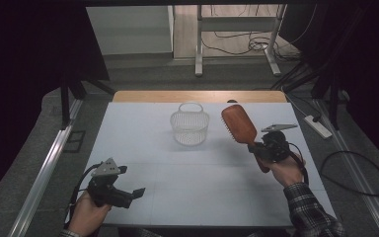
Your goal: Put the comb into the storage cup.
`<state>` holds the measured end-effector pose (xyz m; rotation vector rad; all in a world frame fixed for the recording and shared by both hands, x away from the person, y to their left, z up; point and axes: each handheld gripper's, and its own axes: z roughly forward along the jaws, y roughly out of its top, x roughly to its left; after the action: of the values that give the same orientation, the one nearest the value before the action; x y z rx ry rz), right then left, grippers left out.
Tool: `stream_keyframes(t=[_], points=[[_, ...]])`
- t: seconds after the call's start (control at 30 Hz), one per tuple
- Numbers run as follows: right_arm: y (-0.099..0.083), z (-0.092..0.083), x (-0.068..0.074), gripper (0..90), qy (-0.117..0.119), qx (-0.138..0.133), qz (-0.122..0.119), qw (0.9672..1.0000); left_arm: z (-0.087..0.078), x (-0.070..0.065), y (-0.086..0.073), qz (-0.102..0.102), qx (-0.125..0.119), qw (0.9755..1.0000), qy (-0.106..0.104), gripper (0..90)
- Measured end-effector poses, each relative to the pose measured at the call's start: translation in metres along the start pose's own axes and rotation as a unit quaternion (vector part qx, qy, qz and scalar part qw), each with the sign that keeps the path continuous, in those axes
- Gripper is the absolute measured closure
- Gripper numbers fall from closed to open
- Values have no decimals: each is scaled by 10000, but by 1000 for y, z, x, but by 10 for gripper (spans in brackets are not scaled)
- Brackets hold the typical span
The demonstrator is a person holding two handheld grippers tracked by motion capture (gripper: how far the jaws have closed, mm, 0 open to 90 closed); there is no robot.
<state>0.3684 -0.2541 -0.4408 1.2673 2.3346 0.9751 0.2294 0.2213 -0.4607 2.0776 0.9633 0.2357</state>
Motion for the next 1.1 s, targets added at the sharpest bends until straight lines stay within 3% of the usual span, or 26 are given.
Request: stream_keyframes(t=[0.63, 1.1], points=[[-5, -18, 25, 721, 256, -341, -274, 9987, 24, 8, 52, -176, -278, 9986, -425, 0], [-8, -23, 40, 721, 427, -475, -402, 9971, 44, 8, 79, -332, -386, 9965, -664, 0]])
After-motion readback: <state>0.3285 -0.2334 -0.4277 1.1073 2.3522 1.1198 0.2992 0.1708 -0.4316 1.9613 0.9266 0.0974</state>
